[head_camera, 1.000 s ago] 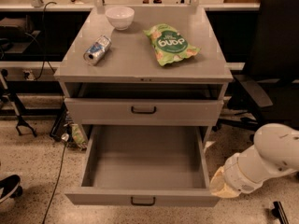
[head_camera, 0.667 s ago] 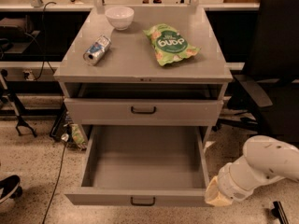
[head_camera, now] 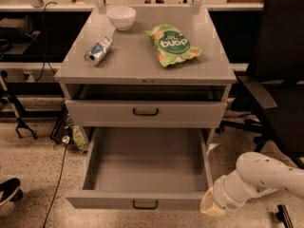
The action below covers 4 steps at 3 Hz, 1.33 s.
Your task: Close middle drawer
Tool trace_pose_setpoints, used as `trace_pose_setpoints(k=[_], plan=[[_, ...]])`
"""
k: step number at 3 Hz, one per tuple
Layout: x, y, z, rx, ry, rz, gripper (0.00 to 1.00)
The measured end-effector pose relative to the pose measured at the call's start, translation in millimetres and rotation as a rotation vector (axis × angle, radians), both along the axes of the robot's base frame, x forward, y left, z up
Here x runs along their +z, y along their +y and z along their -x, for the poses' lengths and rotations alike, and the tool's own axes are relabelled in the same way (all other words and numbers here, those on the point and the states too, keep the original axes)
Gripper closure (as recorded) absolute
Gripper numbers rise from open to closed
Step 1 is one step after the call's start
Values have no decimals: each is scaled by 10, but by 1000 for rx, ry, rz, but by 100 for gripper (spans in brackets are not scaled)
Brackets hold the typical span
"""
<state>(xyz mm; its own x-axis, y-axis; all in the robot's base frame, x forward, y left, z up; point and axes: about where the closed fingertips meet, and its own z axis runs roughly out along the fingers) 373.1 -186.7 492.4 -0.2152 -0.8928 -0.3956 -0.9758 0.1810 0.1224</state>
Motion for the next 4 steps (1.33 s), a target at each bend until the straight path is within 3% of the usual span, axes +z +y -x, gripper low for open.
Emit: trace_pose_setpoints(k=[1,2,3,4], plan=[[-7,-23,90,5,29,43,100],[-207,11,29,6,25,34,100],[-431,23,-2,-1,36,7,100],[-708,100,-162,-6,34,-67,100]])
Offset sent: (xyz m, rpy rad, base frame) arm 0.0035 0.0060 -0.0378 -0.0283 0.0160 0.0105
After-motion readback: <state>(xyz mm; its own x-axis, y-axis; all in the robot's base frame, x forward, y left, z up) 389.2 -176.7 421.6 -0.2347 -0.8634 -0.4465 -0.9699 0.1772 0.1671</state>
